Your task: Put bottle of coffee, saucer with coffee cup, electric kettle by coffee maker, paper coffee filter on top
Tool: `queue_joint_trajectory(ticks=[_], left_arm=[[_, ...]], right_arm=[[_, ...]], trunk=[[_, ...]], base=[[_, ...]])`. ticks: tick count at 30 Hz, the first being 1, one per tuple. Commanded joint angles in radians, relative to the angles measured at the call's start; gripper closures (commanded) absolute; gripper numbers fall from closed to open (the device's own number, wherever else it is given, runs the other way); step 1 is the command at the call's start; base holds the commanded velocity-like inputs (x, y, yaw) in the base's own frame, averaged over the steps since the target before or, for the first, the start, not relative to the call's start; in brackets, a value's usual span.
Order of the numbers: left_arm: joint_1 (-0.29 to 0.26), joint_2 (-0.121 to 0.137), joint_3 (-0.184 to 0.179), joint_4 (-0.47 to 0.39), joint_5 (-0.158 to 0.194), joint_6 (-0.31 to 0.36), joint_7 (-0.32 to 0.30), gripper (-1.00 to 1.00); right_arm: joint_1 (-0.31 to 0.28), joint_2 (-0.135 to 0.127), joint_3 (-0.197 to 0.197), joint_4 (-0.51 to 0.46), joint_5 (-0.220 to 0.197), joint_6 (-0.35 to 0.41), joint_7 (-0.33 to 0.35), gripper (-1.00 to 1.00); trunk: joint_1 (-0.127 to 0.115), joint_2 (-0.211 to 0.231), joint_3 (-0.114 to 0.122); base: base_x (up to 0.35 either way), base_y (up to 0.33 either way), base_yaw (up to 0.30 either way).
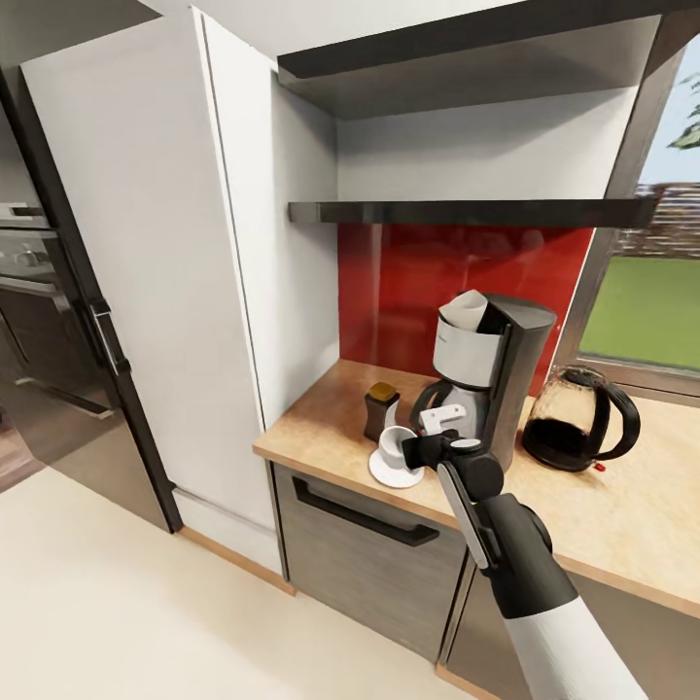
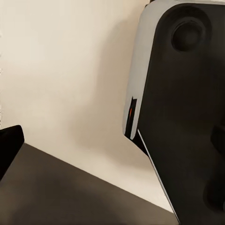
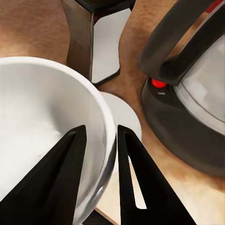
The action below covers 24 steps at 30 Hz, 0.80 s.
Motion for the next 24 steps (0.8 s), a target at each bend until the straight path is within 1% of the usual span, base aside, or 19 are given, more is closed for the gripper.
queue_joint_trajectory(ticks=[1,5,7,11,17,19,24], left_arm=[[0.001,0.001,0.007,-0.002,0.001,-0.001,-0.005,-1.00],[0.001,0.002,0.009,-0.002,0.001,-0.001,-0.005,-1.00],[0.001,0.003,0.009,-0.002,0.001,0.000,-0.005,-1.00],[0.001,0.005,0.009,-0.002,0.001,0.000,-0.005,-1.00],[0.001,0.005,0.009,-0.002,0.001,0.000,-0.005,-1.00],[0.001,0.005,0.009,-0.002,0.001,0.000,-0.005,-1.00],[0.001,0.005,0.009,-0.002,0.001,-0.001,-0.005,-1.00]], right_arm=[[-0.001,0.000,0.001,-0.001,0.000,0.005,-0.003,1.00],[0.000,0.000,0.002,0.017,0.001,0.006,-0.012,1.00],[0.000,0.000,0.003,0.057,0.000,0.006,-0.025,1.00],[0.000,0.001,0.003,0.080,-0.001,0.006,-0.028,1.00],[0.000,0.002,0.003,0.083,-0.001,0.006,-0.029,1.00],[0.000,0.002,0.003,0.083,-0.001,0.006,-0.029,1.00],[0.000,0.002,0.003,0.084,-0.001,0.006,-0.029,1.00]], trunk=[[0.000,-0.001,-0.001],[0.000,-0.001,-0.001],[0.000,-0.001,-0.001],[0.000,-0.001,-0.001],[0.000,-0.001,-0.001],[0.000,-0.001,-0.001],[0.000,-0.001,-0.001]], base=[[0.000,0.000,0.000],[0.000,0.000,0.000],[0.000,0.145,-0.161],[0.000,0.258,-0.261],[0.000,0.286,-0.296],[0.000,0.161,-0.300],[0.000,0.034,-0.300]])
